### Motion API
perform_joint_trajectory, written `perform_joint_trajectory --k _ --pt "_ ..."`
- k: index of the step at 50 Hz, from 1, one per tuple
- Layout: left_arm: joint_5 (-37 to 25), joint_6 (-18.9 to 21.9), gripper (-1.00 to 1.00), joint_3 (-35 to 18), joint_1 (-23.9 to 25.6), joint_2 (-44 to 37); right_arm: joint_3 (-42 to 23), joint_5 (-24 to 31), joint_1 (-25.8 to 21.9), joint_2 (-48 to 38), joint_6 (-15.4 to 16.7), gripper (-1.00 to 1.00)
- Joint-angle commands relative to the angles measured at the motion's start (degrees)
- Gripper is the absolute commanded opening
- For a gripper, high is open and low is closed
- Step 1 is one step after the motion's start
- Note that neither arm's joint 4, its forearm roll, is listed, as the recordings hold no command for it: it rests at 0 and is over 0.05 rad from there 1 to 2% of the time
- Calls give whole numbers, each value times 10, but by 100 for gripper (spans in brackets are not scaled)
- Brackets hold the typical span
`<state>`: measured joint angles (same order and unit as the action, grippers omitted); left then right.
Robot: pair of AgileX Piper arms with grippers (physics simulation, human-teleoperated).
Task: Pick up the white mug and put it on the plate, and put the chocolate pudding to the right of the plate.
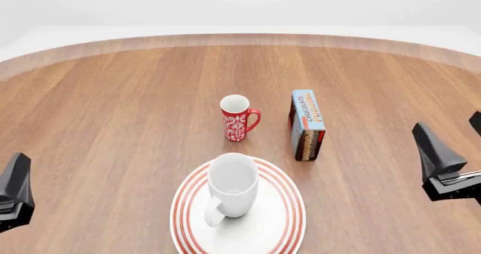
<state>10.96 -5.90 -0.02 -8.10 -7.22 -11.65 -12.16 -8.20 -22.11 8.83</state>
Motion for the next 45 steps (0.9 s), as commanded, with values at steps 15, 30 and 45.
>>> perform_joint_trajectory --k 15,30,45 --pt "11 -8 100 0 1 -10 -71 -53 -38 -155 1 100" --pt "30 -10 100 0 3 -29 -108 -62 -61 -208 22 100" --pt "9 -12 100 0 4 -9 -153 -54 -69 -269 21 100"
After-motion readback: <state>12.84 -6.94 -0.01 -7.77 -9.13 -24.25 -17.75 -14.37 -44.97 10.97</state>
